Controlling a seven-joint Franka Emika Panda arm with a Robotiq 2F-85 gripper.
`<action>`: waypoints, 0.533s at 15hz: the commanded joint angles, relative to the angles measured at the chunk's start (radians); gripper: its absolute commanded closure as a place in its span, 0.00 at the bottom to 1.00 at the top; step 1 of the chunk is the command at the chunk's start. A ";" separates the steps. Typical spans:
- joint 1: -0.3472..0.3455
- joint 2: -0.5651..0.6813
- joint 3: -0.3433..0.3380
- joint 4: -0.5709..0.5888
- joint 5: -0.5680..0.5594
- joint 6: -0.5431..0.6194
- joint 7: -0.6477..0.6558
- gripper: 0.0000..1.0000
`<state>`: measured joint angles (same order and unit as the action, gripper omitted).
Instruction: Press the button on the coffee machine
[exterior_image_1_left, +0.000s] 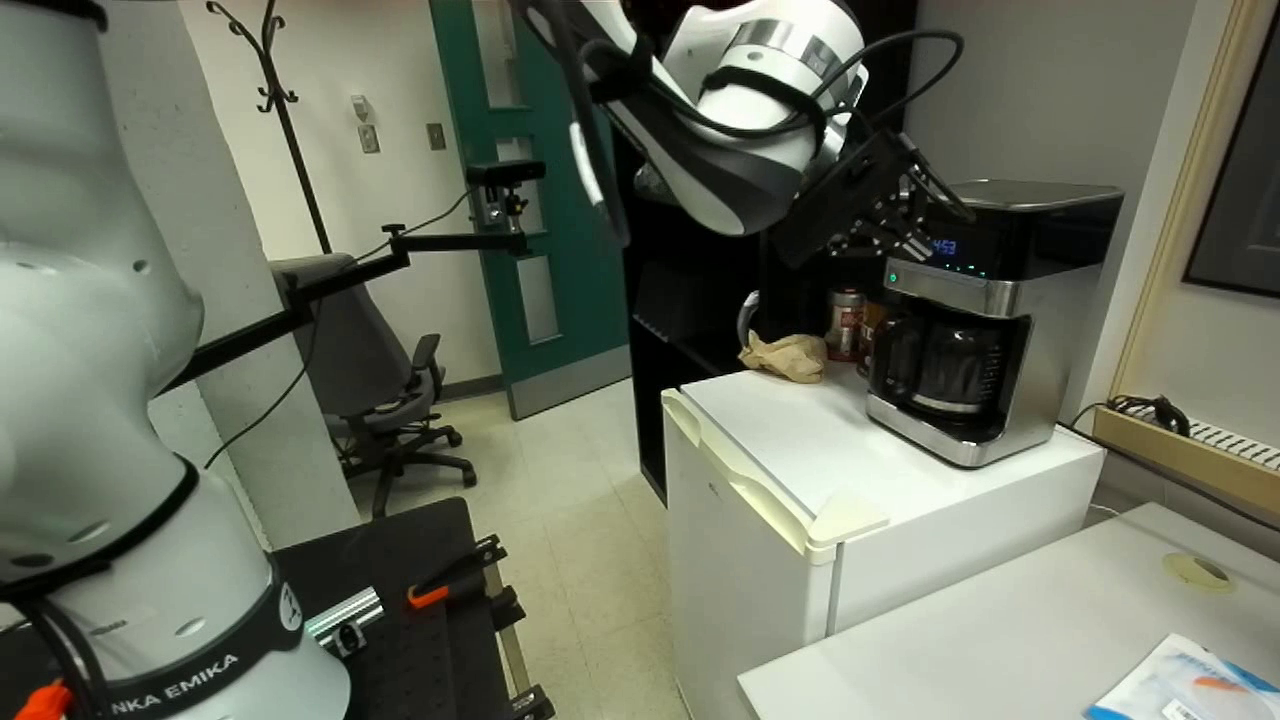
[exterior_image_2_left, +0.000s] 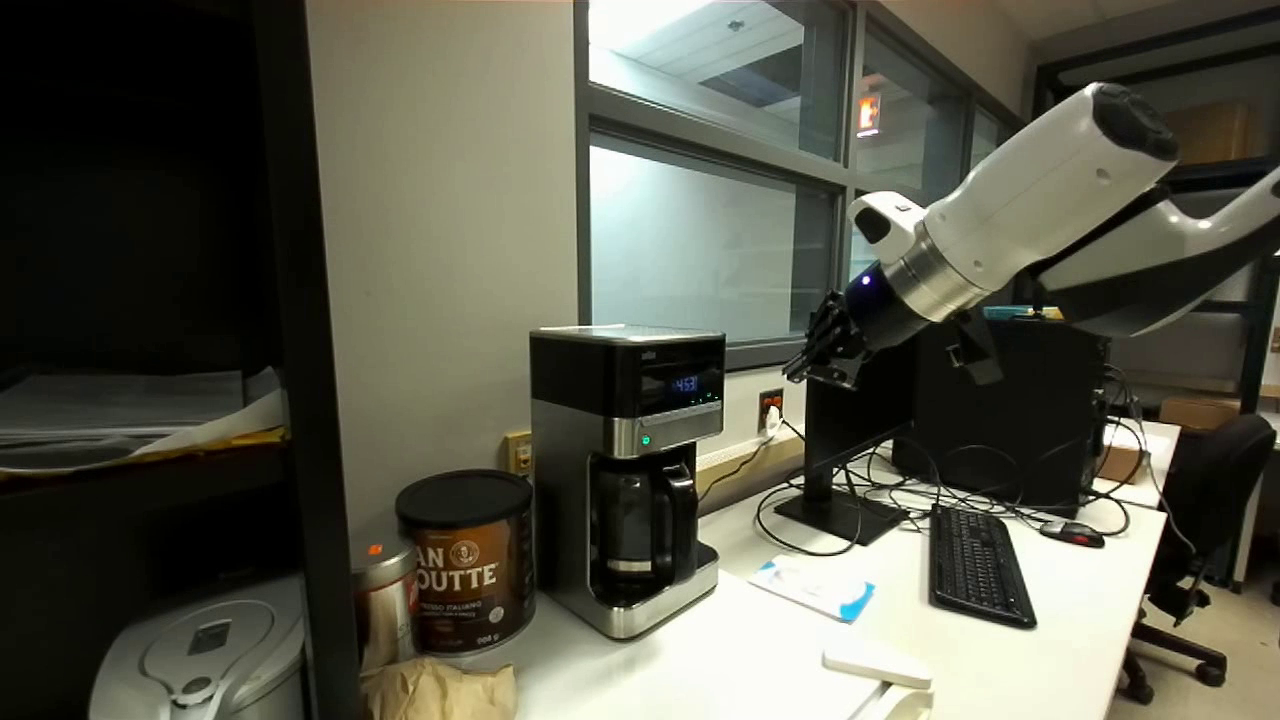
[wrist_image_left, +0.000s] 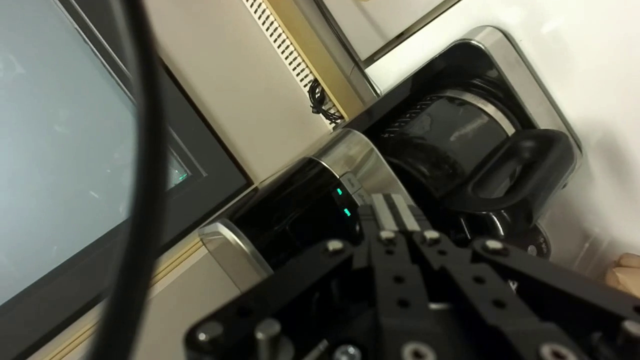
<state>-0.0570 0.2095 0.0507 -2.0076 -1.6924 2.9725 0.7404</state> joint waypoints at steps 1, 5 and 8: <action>0.007 0.091 0.005 0.111 -0.130 -0.016 0.146 1.00; 0.004 0.159 0.017 0.183 -0.243 -0.046 0.276 1.00; 0.003 0.195 0.027 0.213 -0.301 -0.073 0.344 1.00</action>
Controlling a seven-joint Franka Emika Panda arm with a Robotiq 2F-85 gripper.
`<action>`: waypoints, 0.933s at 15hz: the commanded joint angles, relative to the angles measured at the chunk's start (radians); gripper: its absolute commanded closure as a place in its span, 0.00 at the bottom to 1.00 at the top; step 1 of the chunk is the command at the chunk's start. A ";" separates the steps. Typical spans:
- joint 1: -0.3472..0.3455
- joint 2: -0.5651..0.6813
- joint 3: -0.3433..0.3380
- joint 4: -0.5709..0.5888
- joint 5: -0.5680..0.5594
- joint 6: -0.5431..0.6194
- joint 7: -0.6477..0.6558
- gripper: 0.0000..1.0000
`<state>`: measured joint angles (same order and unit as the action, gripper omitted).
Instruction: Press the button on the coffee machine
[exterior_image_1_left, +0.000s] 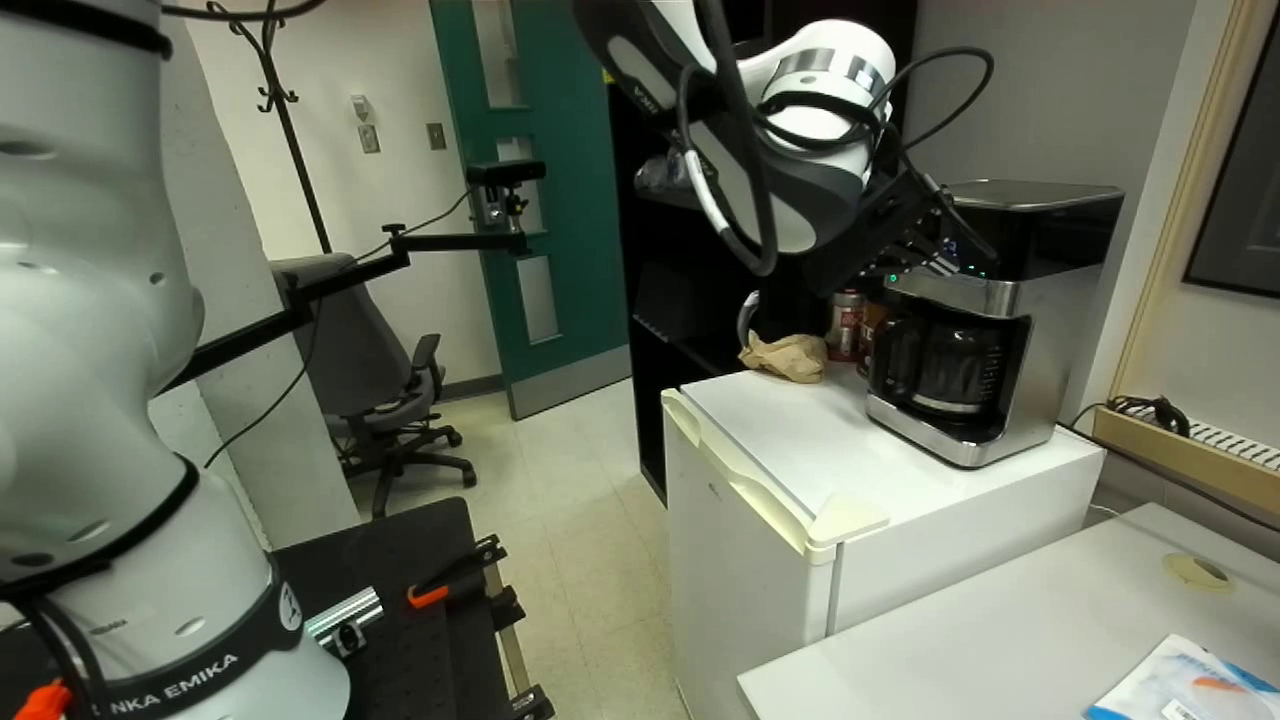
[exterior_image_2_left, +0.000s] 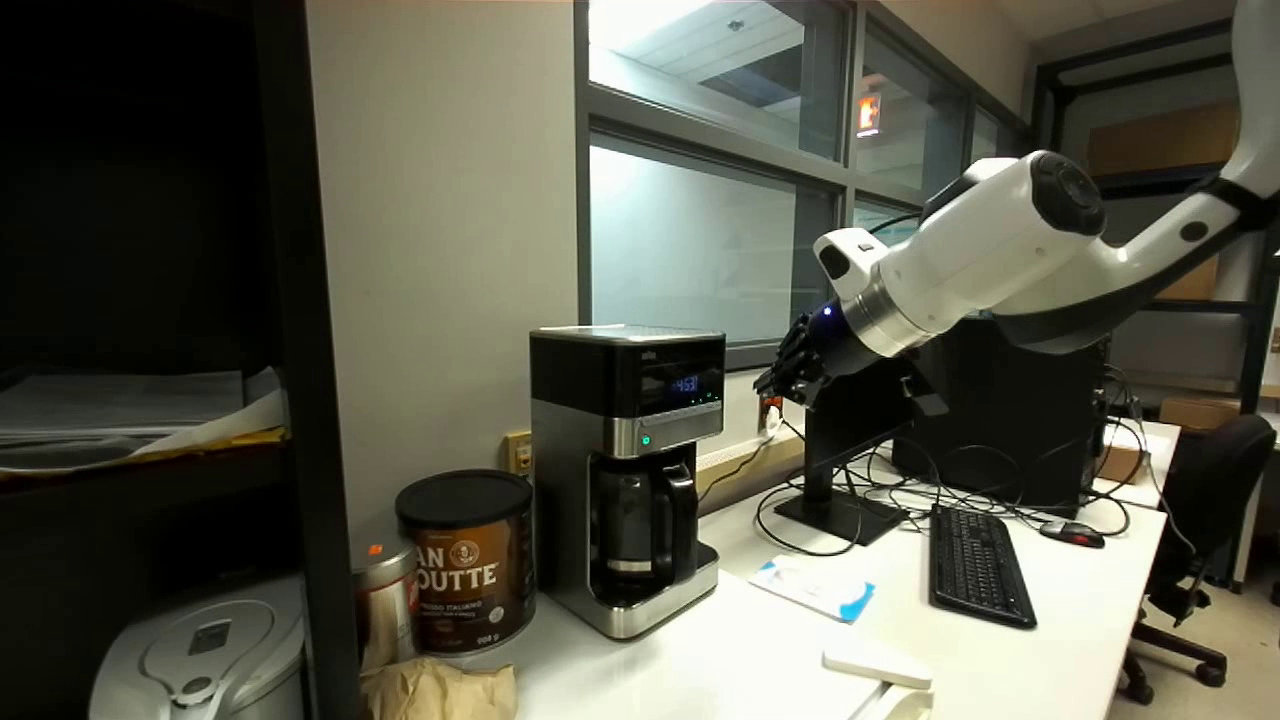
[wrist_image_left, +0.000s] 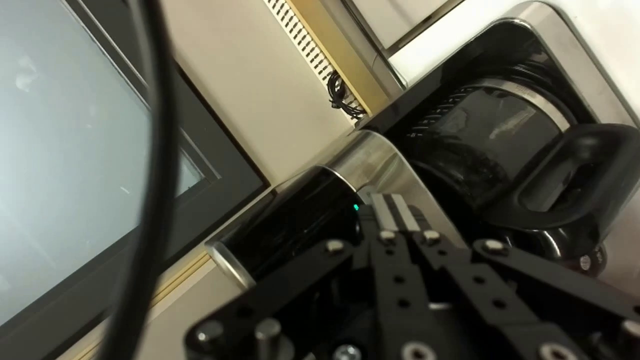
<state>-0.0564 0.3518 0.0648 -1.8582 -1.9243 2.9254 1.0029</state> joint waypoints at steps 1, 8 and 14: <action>0.002 0.063 0.016 0.073 -0.087 -0.036 0.100 1.00; -0.002 0.112 0.036 0.120 -0.189 -0.083 0.218 1.00; -0.002 0.132 0.043 0.144 -0.230 -0.092 0.271 1.00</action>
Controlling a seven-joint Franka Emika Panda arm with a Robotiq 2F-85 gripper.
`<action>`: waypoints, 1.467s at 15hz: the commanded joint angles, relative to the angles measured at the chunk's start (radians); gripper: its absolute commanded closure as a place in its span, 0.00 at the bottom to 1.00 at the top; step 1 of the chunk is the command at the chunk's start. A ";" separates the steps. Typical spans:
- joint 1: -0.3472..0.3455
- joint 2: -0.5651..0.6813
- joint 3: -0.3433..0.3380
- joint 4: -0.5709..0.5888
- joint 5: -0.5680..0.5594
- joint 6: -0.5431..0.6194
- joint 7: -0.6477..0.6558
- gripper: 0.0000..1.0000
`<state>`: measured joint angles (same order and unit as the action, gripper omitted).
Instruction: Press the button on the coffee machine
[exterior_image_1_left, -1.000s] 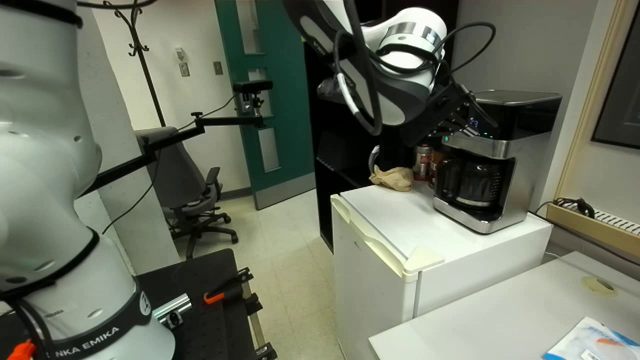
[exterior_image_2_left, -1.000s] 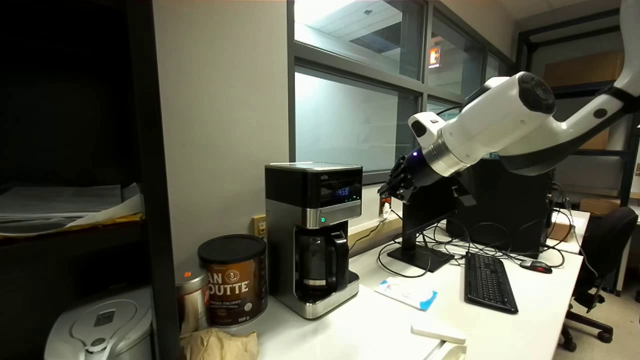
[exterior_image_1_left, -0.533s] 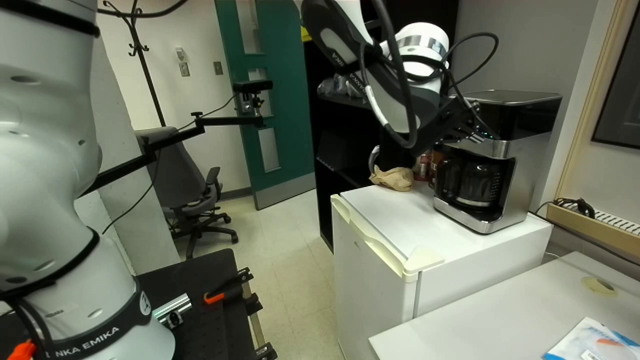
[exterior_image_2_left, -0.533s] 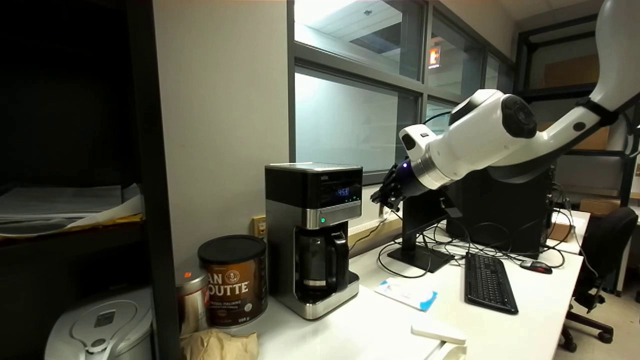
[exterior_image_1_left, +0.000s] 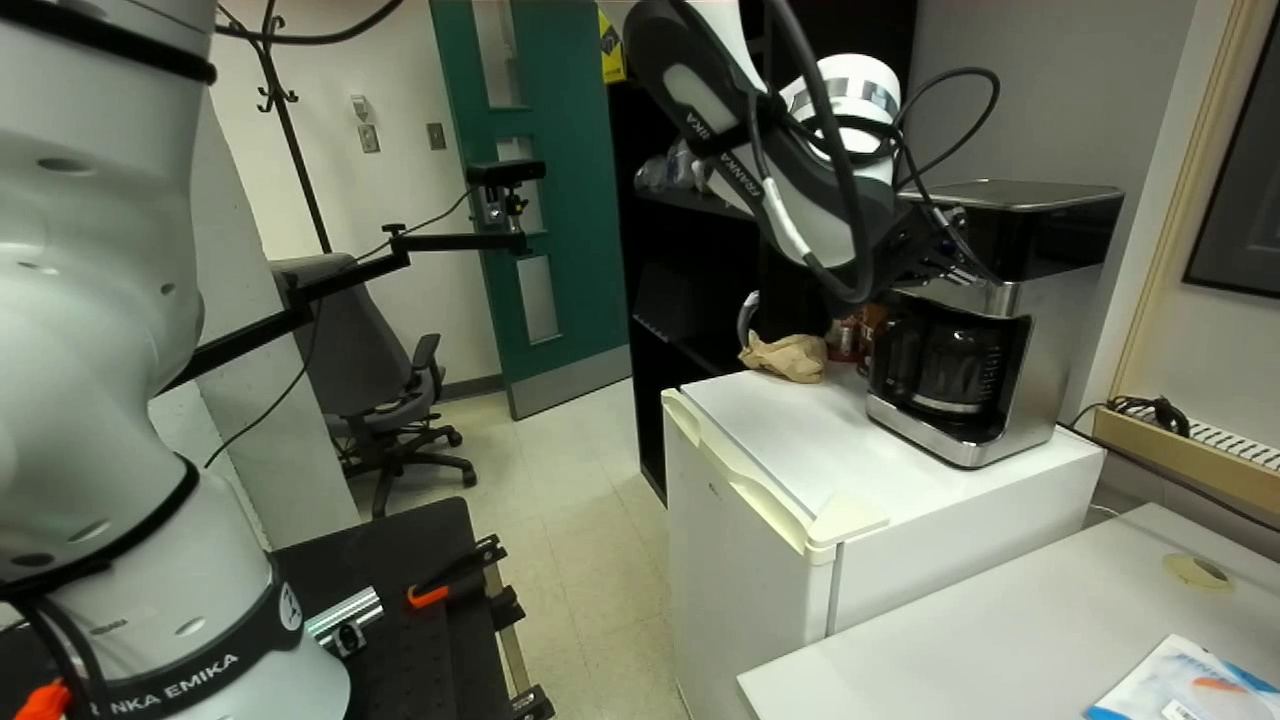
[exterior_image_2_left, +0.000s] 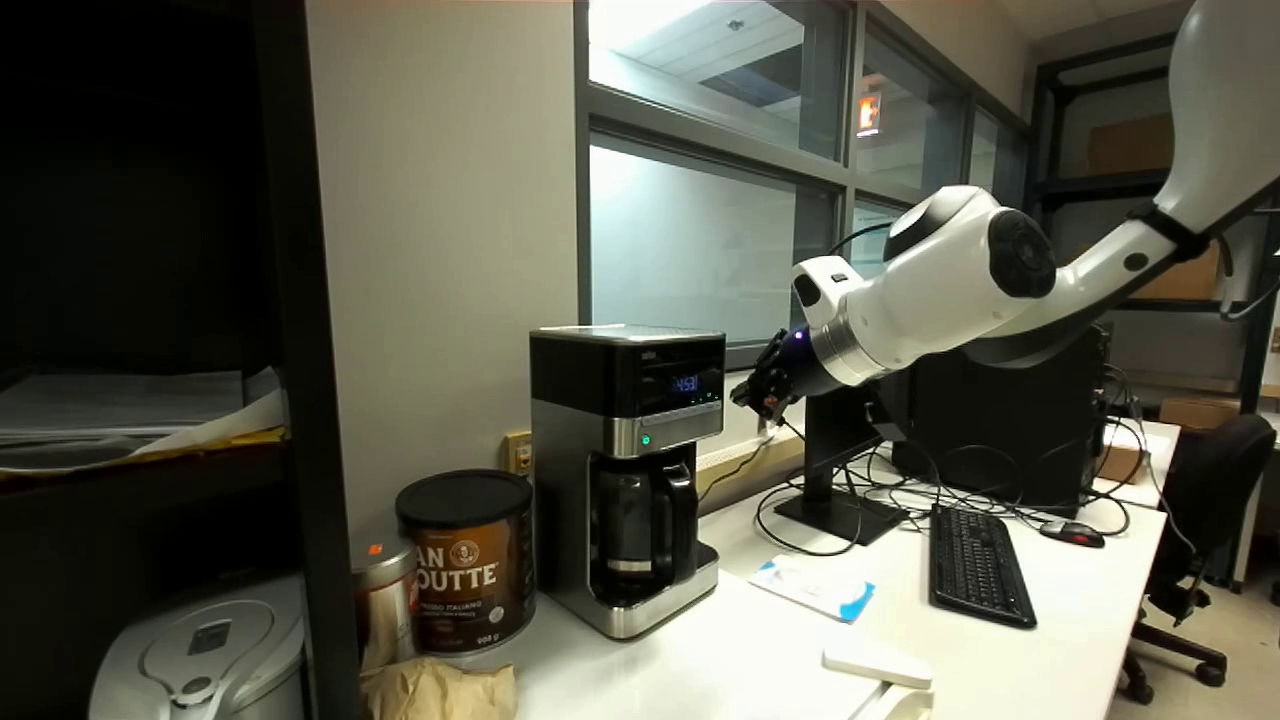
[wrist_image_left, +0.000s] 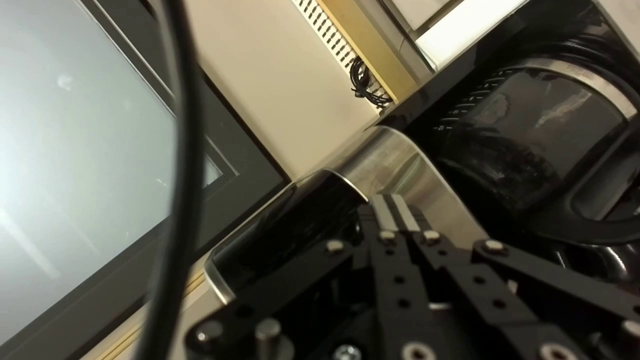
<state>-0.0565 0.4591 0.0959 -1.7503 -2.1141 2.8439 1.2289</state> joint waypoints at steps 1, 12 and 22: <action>-0.002 0.028 0.013 0.040 -0.044 -0.009 0.050 1.00; -0.005 0.067 0.009 0.079 -0.034 -0.008 0.044 1.00; -0.004 0.099 0.008 0.114 -0.015 -0.007 0.029 1.00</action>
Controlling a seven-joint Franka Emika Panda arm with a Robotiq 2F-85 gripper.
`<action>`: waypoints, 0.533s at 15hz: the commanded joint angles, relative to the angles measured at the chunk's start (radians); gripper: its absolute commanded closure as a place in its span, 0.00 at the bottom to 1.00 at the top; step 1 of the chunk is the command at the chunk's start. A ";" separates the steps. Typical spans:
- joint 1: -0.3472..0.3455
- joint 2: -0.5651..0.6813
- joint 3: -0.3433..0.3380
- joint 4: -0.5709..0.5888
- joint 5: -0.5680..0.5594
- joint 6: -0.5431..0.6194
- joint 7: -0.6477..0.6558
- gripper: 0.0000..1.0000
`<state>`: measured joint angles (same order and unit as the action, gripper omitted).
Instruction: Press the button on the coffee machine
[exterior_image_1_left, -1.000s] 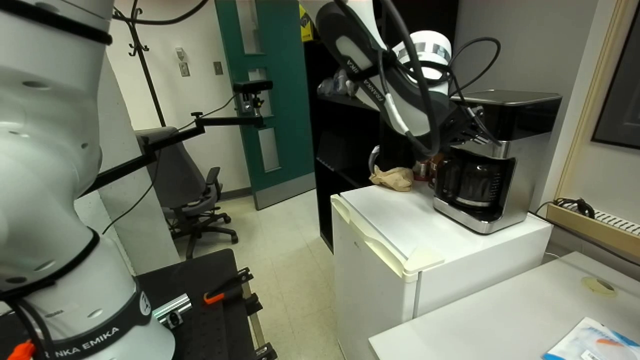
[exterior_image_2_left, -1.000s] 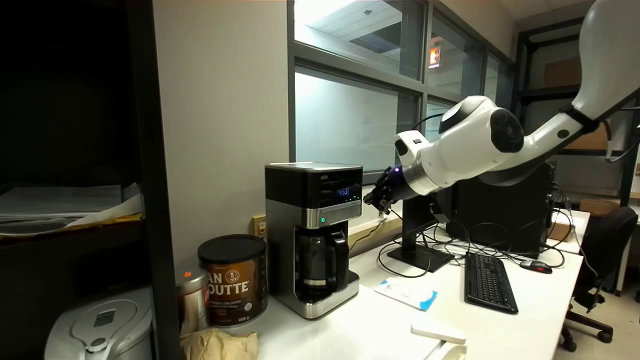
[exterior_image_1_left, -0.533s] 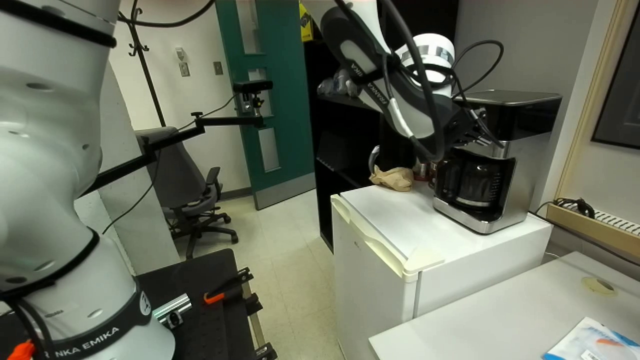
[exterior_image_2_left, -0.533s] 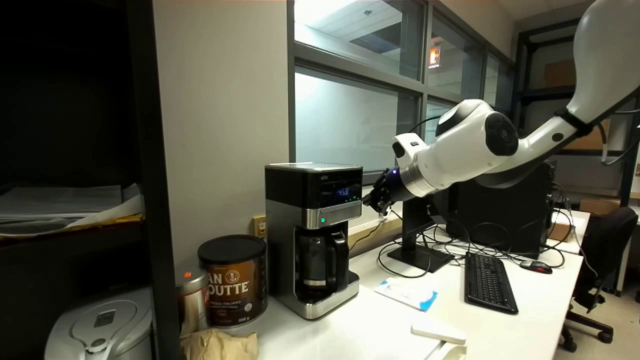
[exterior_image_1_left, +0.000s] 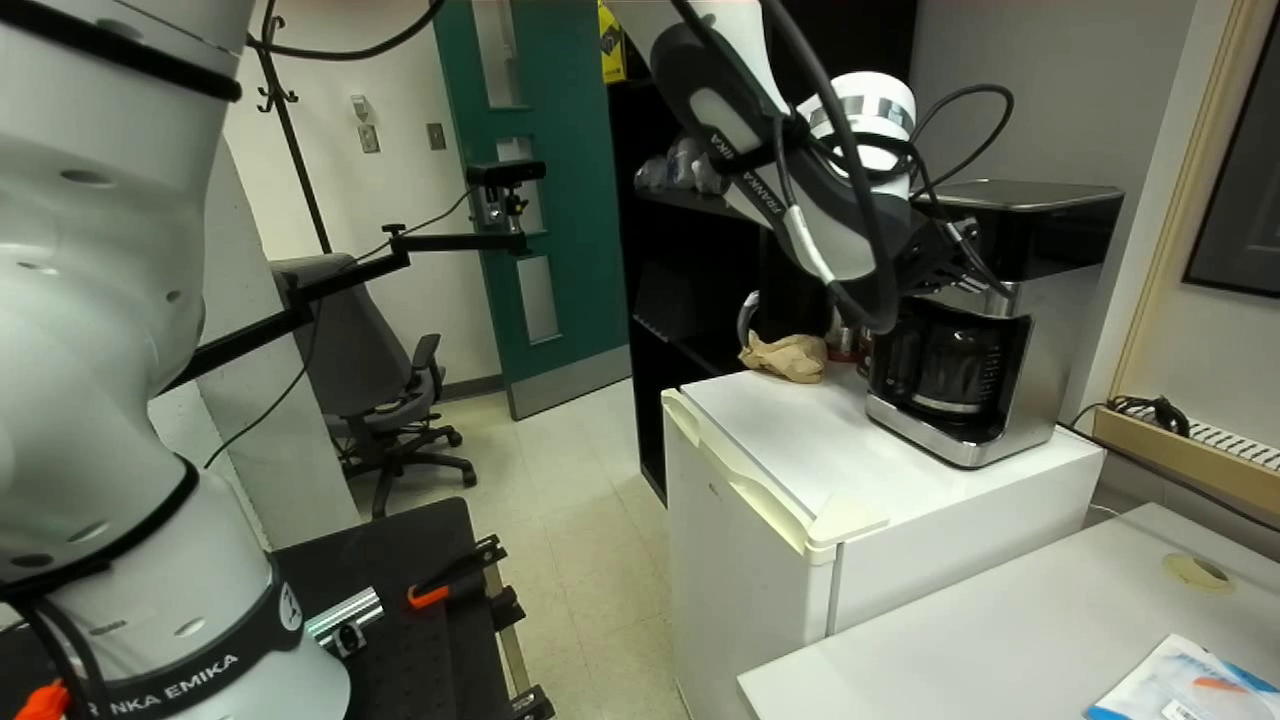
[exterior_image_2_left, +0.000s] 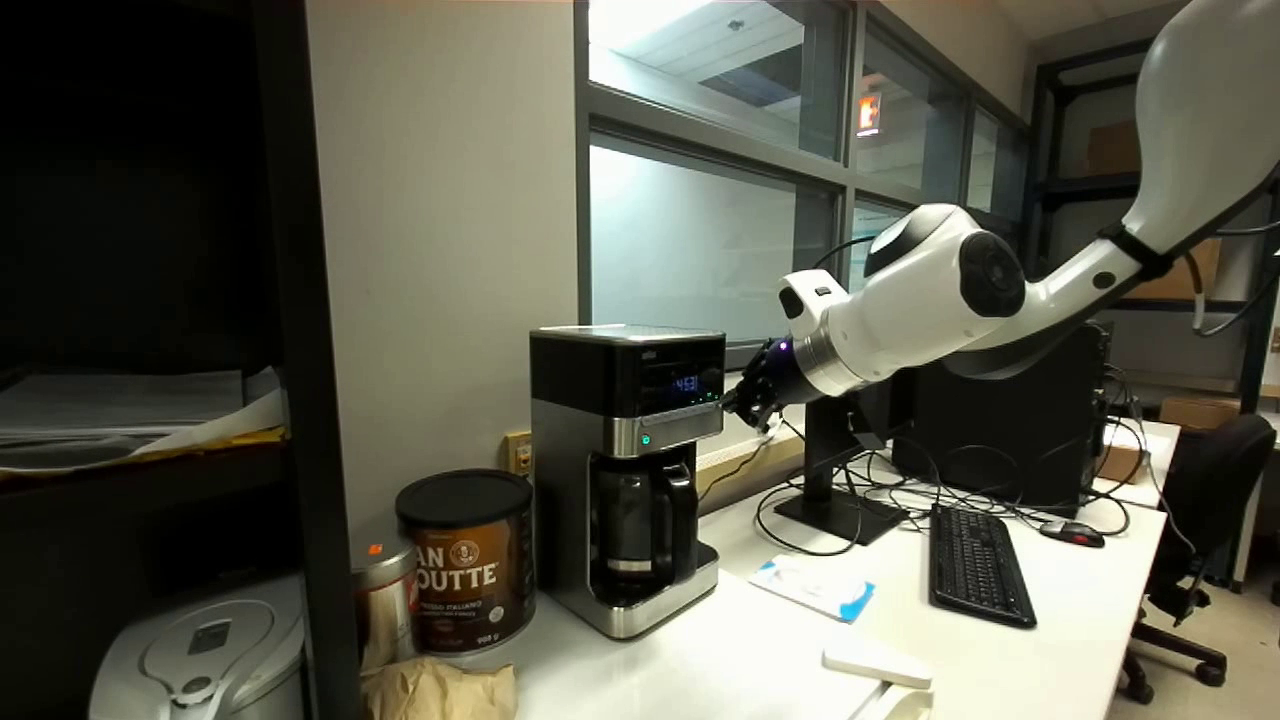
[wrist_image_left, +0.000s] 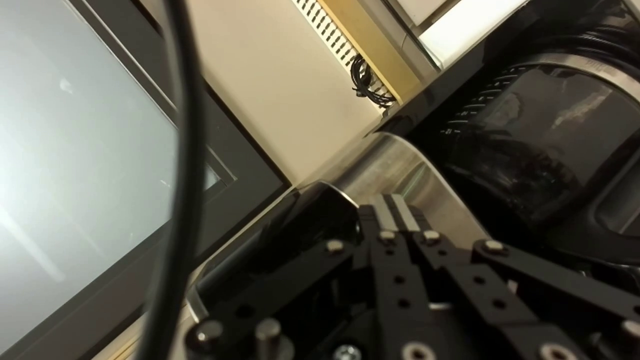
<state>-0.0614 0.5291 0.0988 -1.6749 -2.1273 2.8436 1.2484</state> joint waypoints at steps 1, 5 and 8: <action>0.001 0.033 0.004 0.041 0.000 -0.007 0.008 1.00; 0.002 0.040 0.005 0.042 0.003 -0.005 0.006 1.00; 0.001 0.032 0.006 0.036 0.001 -0.001 0.010 1.00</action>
<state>-0.0613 0.5445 0.0988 -1.6653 -2.1267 2.8437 1.2484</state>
